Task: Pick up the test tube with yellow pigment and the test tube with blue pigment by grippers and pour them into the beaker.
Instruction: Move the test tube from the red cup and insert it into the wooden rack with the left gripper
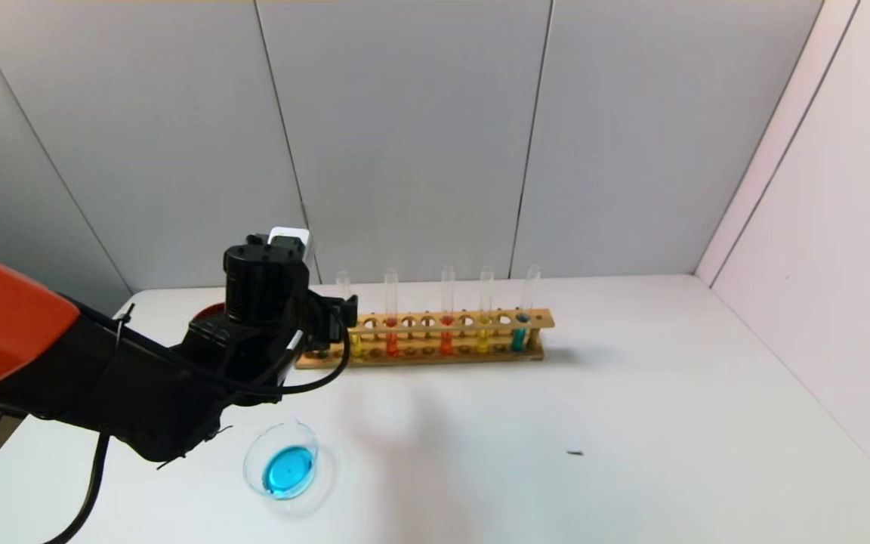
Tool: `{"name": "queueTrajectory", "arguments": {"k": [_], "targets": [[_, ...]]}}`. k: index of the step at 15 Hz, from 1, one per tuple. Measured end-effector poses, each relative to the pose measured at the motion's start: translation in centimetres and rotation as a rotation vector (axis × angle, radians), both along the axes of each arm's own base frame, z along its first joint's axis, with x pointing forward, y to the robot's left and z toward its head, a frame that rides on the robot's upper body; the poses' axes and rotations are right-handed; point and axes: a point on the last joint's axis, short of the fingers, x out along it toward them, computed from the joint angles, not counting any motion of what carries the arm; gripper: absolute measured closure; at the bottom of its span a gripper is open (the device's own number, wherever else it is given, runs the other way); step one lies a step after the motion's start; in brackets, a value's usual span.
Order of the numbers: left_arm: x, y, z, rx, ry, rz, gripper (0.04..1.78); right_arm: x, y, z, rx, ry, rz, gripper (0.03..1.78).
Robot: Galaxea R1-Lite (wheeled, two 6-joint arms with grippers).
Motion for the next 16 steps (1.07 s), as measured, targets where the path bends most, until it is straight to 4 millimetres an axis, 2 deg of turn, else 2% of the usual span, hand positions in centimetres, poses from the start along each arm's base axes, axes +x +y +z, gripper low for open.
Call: {"name": "queueTrajectory", "arguments": {"k": [8, 16], "targets": [[2.8, -1.9, -0.9, -0.011, -0.018, -0.003, 0.08, 0.0, 0.0, 0.0, 0.0, 0.0, 0.0, 0.11], [5.5, -2.4, -1.7, -0.024, -0.04, 0.025, 0.08, 0.0, 0.0, 0.0, 0.0, 0.0, 0.0, 0.11]]}}
